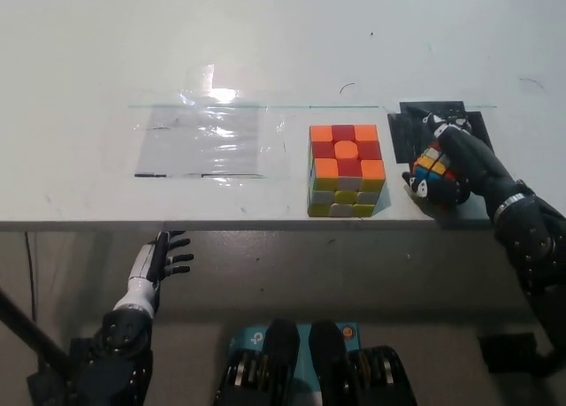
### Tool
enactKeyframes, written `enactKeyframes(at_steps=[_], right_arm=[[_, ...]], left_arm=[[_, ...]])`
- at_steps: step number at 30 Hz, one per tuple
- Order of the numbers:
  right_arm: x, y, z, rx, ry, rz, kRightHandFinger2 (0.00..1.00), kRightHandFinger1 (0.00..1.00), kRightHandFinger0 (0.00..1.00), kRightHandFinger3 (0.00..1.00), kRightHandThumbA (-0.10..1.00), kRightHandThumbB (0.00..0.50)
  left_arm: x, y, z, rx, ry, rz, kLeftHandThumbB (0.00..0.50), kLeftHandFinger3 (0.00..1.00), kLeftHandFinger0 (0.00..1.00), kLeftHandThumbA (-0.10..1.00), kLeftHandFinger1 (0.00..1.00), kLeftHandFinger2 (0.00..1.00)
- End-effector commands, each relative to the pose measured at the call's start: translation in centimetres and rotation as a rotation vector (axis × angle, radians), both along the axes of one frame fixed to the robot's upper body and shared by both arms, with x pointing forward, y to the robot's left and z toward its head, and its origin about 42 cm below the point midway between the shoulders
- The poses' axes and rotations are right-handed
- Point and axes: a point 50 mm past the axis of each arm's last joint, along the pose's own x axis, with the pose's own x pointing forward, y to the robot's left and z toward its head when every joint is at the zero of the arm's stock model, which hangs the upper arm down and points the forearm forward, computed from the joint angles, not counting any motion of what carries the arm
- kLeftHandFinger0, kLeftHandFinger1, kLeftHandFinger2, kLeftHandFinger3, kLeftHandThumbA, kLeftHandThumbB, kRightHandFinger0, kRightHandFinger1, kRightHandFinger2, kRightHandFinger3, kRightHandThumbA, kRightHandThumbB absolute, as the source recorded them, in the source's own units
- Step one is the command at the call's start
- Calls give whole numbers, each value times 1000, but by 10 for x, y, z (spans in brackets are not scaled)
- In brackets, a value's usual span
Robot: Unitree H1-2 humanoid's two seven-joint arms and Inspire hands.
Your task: The robot uses its right hand to pick up the small cube kept on the middle on the desk and place it on the bigger cube kept next to it
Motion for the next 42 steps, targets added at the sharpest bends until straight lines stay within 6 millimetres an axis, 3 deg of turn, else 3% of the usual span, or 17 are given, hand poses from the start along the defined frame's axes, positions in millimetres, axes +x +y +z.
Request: enactKeyframes(at_steps=[1, 7, 8, 10, 11, 13, 16, 17, 19, 20, 22, 23, 25, 28, 30, 34, 42], right_arm=[[7, -4, 10, 7, -36, -11, 1000, 1000, 1000, 1000, 526, 359], [8, -11, 7, -108, -85, -1, 1000, 1000, 1000, 1000, 513, 268], [9, -12, 8, -153, -119, 24, 1000, 1000, 837, 1000, 498, 236], [9, -12, 7, -184, -162, 33, 1000, 716, 599, 1000, 453, 152], [9, -12, 7, -177, -178, 40, 908, 625, 543, 1000, 396, 156], [9, -8, 7, -174, -219, 59, 438, 180, 147, 1000, 137, 14], [8, -6, 7, -167, -244, 67, 259, 23, 2, 1000, -56, 0], [9, -4, 6, -164, -291, 76, 92, 1, 0, 1000, -98, 0], [10, -2, 8, -172, -300, 70, 5, 0, 0, 1000, -100, 0], [11, -2, 7, -179, -310, 73, 15, 1, 0, 840, -100, 0], [13, -5, 7, -210, -329, 80, 122, 114, 0, 313, -100, 0], [13, -5, 7, -210, -336, 77, 101, 108, 0, 156, -100, 0], [13, -5, 7, -190, -371, 65, 154, 168, 0, 24, -100, 0], [13, -5, 5, -170, -416, 55, 608, 359, 0, 103, -100, 7], [13, -5, 5, -172, -447, 42, 743, 409, 0, 182, -100, 30], [12, -4, 4, -149, -482, 21, 718, 416, 0, 330, -100, 83], [13, -1, 0, -85, -507, 8, 594, 315, 0, 324, -100, 151]], left_arm=[[26, 5, 32, 9, -109, -19, 86, 812, 728, 1000, 699, 801], [30, 5, 35, 17, -117, -25, 71, 819, 715, 1000, 693, 796], [30, 5, 36, 15, -122, -24, 70, 805, 708, 1000, 681, 784], [31, 6, 37, 21, -124, -31, 80, 811, 706, 1000, 680, 787], [32, 6, 39, 22, -126, -34, 80, 813, 707, 1000, 681, 788], [34, 6, 41, 35, -120, -26, 102, 824, 697, 1000, 670, 777], [36, 7, 43, 30, -128, -31, 99, 809, 696, 1000, 669, 772], [37, 7, 44, 49, -131, -41, 91, 815, 712, 1000, 688, 790], [39, 7, 46, 44, -128, -34, 102, 799, 706, 1000, 681, 781], [39, 7, 46, 49, -130, -36, 99, 811, 718, 1000, 695, 795], [41, 7, 48, 53, -132, -36, 95, 811, 721, 1000, 702, 800], [41, 7, 48, 53, -133, -38, 96, 811, 721, 1000, 702, 801], [41, 7, 49, 42, -143, -40, 91, 778, 694, 1000, 673, 770], [42, 7, 49, 45, -139, -43, 92, 795, 698, 1000, 675, 776], [42, 7, 49, 44, -141, -47, 93, 798, 688, 1000, 665, 776], [43, 8, 50, 62, -150, -54, 95, 799, 692, 1000, 675, 780], [43, 9, 50, 41, -141, -45, 99, 756, 675, 1000, 663, 759]])
